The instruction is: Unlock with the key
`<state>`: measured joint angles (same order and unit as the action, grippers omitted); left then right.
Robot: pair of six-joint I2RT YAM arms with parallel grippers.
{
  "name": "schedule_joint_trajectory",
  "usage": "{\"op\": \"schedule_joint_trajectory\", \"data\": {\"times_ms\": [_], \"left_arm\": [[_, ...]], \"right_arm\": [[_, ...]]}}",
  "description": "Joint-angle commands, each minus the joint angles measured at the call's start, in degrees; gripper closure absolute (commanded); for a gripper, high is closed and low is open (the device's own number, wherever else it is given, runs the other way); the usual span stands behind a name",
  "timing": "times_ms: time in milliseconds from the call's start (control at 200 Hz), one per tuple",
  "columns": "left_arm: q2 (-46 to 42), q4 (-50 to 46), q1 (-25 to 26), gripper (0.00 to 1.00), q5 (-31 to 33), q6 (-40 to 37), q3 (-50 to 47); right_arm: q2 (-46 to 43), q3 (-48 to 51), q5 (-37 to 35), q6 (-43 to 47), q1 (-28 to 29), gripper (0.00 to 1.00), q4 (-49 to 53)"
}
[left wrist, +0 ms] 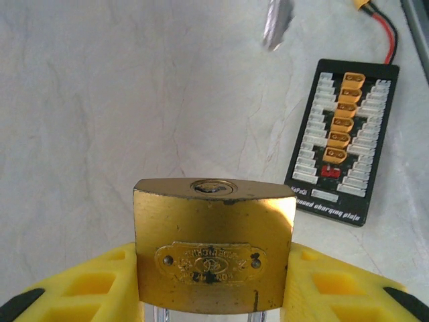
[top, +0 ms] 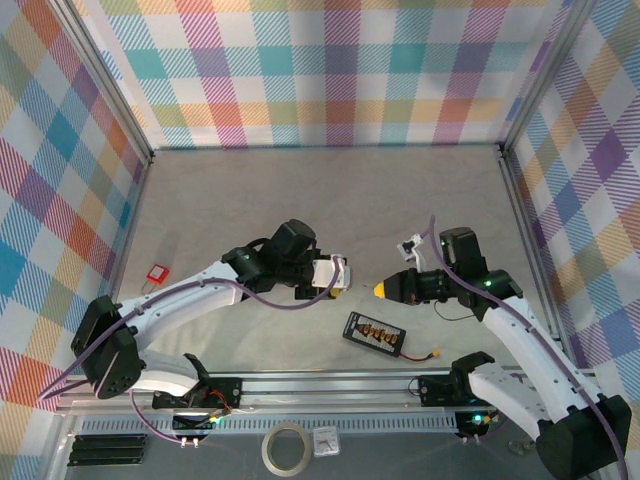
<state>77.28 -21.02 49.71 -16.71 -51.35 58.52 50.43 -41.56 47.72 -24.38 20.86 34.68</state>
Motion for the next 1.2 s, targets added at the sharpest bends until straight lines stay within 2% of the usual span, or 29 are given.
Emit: {"op": "schedule_joint_trajectory", "data": {"times_ms": [0, 295, 1195], "left_arm": [[-2.7, 1.2, 1.6, 0.83, -1.8, -3.1, 0.4], [-2.5, -0.6, 4.7, 0.84, 0.7, -5.3, 2.2], [0.6, -1.8, 5.2, 0.86, 0.4, -3.5, 4.7]], "right_arm": [[0.4, 0.8, 1.4, 0.9, 1.1, 1.0, -1.0], [1.7, 0.4, 0.5, 0.6, 2.2, 1.0, -1.9], [4.8, 0.5, -0.3, 0.2, 4.7, 1.0, -4.8]]}}
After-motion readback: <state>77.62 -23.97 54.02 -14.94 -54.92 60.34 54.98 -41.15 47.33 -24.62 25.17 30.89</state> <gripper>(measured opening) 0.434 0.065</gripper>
